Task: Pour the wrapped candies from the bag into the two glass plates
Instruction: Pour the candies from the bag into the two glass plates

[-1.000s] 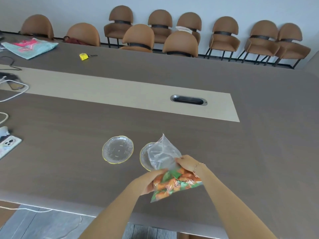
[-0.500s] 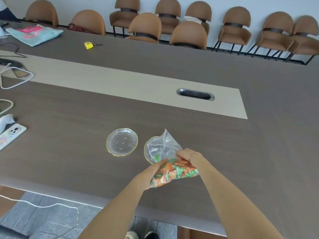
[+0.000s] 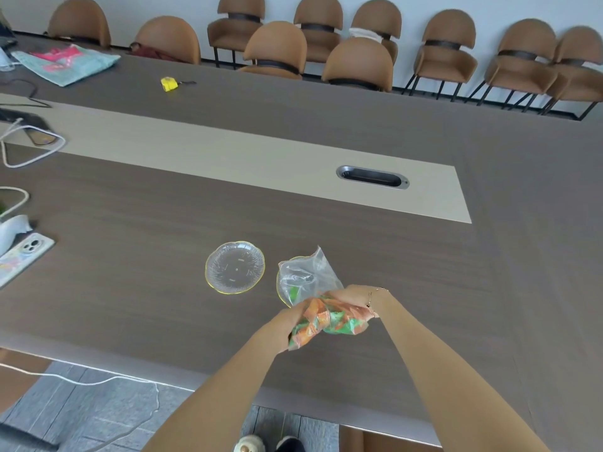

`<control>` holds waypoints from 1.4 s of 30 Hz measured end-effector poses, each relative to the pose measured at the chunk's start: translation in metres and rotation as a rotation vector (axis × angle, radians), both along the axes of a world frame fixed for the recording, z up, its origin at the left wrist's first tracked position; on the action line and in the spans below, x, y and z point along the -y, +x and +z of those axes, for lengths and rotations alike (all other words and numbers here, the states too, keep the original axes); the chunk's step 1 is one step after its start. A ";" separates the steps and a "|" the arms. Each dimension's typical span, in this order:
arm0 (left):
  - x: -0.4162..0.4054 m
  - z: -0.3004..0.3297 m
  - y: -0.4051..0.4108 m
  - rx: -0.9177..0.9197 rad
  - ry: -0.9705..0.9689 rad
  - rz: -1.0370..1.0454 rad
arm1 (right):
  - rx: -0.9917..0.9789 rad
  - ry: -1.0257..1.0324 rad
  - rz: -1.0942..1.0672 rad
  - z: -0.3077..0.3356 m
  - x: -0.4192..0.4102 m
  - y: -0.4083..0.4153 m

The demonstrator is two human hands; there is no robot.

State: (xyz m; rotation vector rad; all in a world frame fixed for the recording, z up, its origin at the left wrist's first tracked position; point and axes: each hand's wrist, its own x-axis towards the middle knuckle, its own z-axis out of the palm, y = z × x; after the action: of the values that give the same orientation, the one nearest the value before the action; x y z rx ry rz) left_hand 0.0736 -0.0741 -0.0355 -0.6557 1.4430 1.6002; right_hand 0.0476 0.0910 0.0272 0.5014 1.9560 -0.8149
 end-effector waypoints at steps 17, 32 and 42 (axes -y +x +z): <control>-0.007 0.004 -0.004 -0.176 -0.043 0.082 | -0.234 -0.153 -0.222 -0.006 -0.004 0.009; -0.009 0.026 -0.013 -0.091 0.055 0.173 | -0.319 -0.214 -0.219 0.014 0.004 -0.002; 0.001 0.068 -0.030 -0.168 0.062 0.083 | -0.308 -0.121 -0.198 0.050 0.009 -0.017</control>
State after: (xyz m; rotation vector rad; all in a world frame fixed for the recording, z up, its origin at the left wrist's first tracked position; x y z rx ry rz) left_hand 0.0435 -0.0752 0.0327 -0.5627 1.4969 1.7936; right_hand 0.0307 0.0821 0.0777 0.5279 2.1421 -1.1874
